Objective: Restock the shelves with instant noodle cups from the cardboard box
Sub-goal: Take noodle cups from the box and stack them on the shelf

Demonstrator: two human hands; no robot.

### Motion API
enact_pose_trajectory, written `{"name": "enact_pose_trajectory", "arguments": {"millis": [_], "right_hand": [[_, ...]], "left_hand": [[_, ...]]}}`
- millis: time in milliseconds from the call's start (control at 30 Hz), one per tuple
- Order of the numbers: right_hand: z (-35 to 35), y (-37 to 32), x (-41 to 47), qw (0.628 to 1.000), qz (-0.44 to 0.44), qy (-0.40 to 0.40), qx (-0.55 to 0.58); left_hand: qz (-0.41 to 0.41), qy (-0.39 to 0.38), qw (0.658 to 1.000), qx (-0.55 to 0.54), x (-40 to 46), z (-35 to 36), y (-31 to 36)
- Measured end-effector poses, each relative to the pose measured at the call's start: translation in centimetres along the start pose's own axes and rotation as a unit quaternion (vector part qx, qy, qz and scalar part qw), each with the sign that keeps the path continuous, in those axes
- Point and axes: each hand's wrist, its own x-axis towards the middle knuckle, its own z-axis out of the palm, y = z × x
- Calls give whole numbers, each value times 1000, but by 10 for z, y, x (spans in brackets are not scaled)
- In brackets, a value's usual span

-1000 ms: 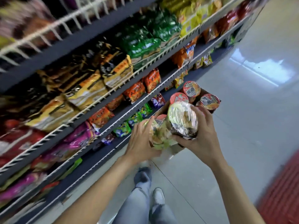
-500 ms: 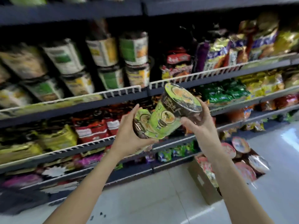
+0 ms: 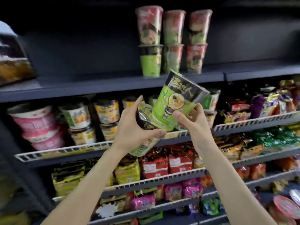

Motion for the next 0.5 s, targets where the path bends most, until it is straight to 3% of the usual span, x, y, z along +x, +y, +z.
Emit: {"name": "enact_pose_trajectory", "arguments": {"millis": [200,333,500], "right_hand": [[68,-61,58,995,-96,-5,-16],[100,-94,105,982,-180,23,-58],[136,-106,161,966,-226,46,-117]], "left_hand": [[59,82,994,35,58,-66,6],[37,125,990,55,113,-88,8],[16,133,990,50,168,-91,-3]]}}
